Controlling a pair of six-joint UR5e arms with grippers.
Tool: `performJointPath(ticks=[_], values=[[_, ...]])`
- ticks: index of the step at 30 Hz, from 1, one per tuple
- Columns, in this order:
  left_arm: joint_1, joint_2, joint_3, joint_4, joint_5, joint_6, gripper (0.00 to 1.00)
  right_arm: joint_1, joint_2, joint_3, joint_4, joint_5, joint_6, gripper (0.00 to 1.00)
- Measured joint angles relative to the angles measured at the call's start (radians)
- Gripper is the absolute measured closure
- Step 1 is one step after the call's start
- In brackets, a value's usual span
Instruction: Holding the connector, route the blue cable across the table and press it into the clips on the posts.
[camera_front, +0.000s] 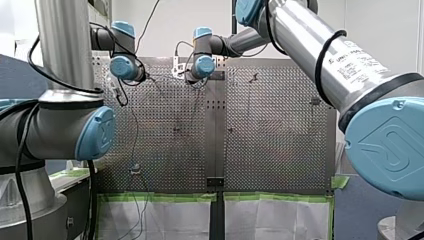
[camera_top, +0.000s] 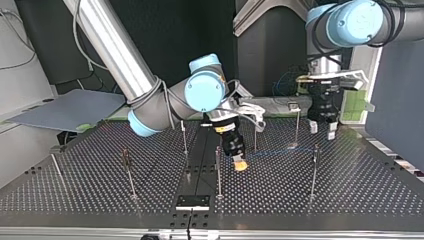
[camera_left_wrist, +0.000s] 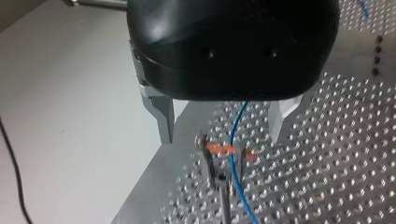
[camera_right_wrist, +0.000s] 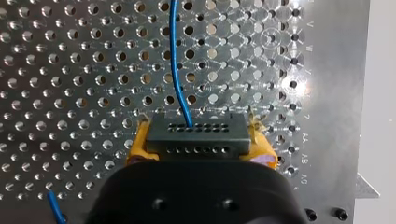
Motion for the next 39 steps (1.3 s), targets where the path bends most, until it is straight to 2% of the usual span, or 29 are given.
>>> performJointPath(ticks=[7,11,15,19,23,33,39], values=[[-0.036,0.008,0.0,-0.065,0.035,0.065,0.0,-0.004,0.001,0.0,-0.001,-0.001,0.001,1.0],[-0.055,-0.002,0.004,-0.106,0.066,0.106,0.0,-0.005,0.001,0.0,-0.001,-0.009,0.001,1.0],[-0.073,-0.026,0.021,-0.117,0.073,0.145,0.0,-0.006,0.002,0.0,-0.001,-0.013,0.001,1.0],[-0.093,-0.057,0.049,-0.103,0.062,0.179,0.0,-0.006,0.003,0.0,0.0,-0.015,0.001,1.0],[-0.11,-0.074,0.074,-0.071,0.032,0.212,0.0,-0.006,0.003,0.0,0.0,-0.015,0.001,1.0],[-0.13,-0.146,0.105,0.012,0.001,0.219,0.0,-0.008,0.004,0.0,-0.001,-0.014,0.001,1.0],[-0.139,-0.201,0.143,0.051,-0.042,0.225,0.0,-0.009,0.005,0.0,-0.002,-0.014,0.0,1.0]])
